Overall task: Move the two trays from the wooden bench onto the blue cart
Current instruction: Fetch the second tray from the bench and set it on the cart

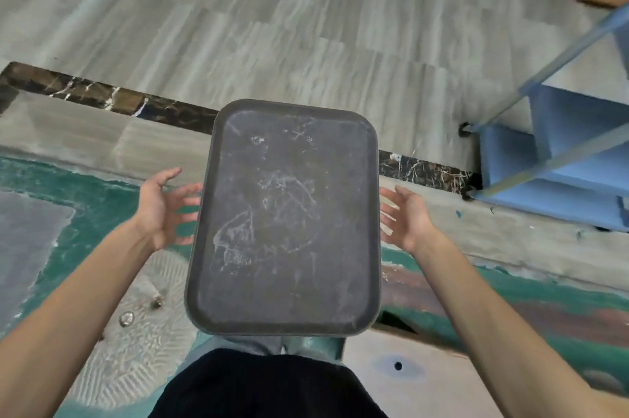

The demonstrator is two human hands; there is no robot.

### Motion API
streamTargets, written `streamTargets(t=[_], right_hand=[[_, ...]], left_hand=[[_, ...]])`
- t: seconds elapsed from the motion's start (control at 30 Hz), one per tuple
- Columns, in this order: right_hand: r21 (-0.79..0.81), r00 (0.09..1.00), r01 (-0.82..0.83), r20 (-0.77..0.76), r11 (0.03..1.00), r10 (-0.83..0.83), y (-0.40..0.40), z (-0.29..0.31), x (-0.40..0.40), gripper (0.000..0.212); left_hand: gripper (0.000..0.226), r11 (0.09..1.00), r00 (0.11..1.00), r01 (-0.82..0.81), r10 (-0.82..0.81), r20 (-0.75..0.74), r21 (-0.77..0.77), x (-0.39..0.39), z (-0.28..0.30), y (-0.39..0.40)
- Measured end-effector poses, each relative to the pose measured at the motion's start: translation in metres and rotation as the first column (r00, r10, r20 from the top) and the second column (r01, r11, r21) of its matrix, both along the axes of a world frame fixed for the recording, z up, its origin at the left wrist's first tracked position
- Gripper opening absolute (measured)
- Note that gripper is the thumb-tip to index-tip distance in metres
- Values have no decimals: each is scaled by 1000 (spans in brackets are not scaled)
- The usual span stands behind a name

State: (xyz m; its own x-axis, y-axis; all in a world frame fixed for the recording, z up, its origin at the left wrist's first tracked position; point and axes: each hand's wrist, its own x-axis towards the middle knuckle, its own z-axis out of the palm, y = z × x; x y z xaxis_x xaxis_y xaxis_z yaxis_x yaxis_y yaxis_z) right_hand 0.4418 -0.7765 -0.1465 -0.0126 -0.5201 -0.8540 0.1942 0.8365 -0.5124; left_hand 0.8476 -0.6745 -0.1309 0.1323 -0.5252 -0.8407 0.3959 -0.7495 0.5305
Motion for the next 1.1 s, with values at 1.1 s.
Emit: streamTargets(t=[1.1], right_hand=[[26,462,887,-66,461,-884,8,17,-499,24]], left_hand=[[59,405,404,914,-914,37,16,-641,10,-414]])
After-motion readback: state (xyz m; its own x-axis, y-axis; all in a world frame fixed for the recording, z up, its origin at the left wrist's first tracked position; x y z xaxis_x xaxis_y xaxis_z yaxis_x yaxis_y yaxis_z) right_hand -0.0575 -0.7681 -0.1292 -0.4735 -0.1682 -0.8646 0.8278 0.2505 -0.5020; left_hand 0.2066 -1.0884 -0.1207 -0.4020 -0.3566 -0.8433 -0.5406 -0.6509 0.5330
